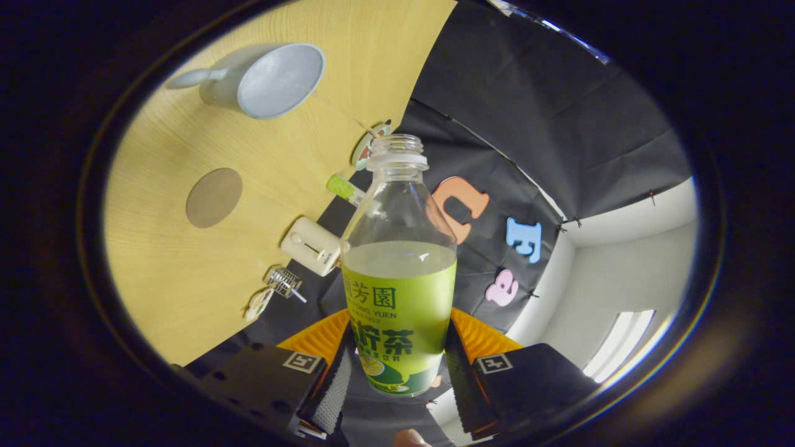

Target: Take the bottle from table, then pour the juice into the cup, finally place the bottle on the coaster

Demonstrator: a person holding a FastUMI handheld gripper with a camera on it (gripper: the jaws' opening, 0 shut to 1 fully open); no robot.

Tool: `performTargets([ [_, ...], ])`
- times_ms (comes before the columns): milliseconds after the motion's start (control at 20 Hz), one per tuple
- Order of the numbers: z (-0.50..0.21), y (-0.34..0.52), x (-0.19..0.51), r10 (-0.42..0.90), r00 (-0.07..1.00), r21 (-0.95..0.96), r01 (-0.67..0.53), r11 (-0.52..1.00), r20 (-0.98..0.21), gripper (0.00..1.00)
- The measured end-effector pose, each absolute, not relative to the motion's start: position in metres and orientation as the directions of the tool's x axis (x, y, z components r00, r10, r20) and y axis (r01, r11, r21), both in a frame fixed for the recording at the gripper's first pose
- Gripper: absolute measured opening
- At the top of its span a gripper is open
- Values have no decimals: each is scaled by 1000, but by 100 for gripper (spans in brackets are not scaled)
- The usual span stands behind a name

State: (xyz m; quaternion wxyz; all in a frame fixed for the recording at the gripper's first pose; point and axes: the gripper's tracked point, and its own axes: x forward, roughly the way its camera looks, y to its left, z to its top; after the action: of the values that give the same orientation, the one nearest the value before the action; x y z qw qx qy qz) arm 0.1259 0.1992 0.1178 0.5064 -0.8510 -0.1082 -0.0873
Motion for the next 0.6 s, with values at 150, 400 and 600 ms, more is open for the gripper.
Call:
performTargets([
  [150, 117, 201, 125, 106, 959, -838, 280, -469, 262, 76],
  [400, 115, 201, 125, 110, 958, -843, 284, -457, 264, 76],
  [600, 112, 201, 124, 116, 957, -846, 288, -449, 264, 76],
])
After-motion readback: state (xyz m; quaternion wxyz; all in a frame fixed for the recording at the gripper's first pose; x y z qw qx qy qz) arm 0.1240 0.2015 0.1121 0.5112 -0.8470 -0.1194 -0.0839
